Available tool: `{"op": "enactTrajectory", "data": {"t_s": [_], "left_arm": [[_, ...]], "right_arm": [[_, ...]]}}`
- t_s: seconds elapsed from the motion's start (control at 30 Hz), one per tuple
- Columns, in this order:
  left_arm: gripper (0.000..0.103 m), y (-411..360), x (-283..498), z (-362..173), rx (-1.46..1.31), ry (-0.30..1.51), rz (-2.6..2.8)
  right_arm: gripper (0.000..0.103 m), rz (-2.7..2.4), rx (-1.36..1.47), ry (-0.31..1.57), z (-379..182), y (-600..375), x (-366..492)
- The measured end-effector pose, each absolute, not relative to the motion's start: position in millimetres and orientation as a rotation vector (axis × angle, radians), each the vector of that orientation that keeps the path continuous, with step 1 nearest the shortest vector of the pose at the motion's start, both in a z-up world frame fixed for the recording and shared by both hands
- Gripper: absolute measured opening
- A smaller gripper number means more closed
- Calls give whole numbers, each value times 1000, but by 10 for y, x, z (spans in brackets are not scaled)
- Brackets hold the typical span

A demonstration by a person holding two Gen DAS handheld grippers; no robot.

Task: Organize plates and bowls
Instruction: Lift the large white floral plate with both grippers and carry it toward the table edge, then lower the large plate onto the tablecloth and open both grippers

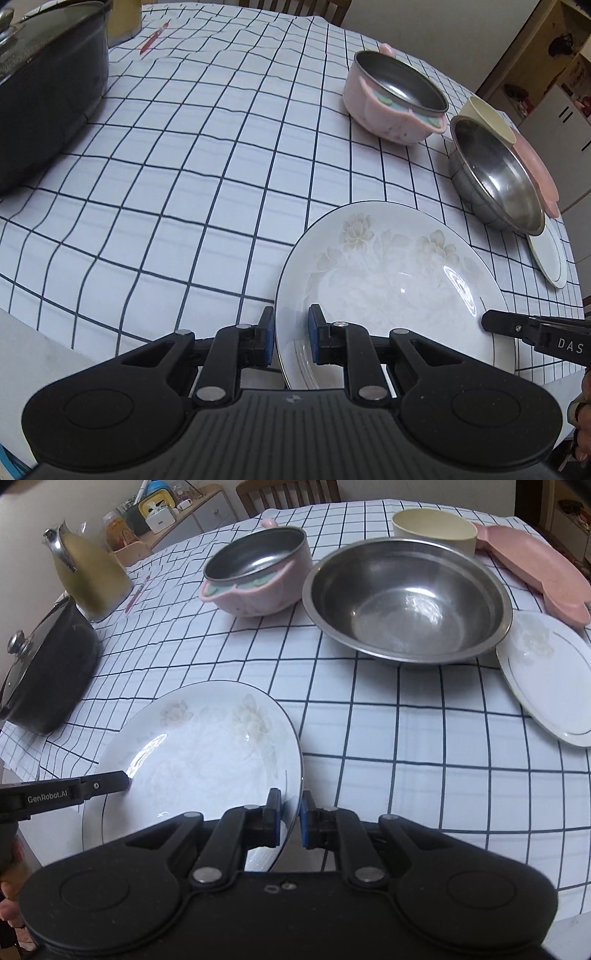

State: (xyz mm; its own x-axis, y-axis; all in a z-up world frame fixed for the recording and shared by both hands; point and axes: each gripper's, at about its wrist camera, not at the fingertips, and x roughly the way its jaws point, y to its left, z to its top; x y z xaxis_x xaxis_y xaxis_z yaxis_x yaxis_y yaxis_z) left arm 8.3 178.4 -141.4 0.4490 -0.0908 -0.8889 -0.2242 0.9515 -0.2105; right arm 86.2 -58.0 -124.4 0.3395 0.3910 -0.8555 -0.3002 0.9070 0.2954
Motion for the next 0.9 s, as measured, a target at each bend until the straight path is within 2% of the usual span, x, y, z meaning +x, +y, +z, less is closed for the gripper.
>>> {"op": "enactTrajectory", "data": {"t_s": [0.63, 0.9], "left_arm": [[17, 1801, 29, -1481, -339, 1101, 79], [17, 1782, 17, -1461, -306, 1092, 82]], "right_arm": [[12, 423, 91, 1149, -1344, -556, 826], [22, 409, 64, 1138, -1311, -554, 841]]}}
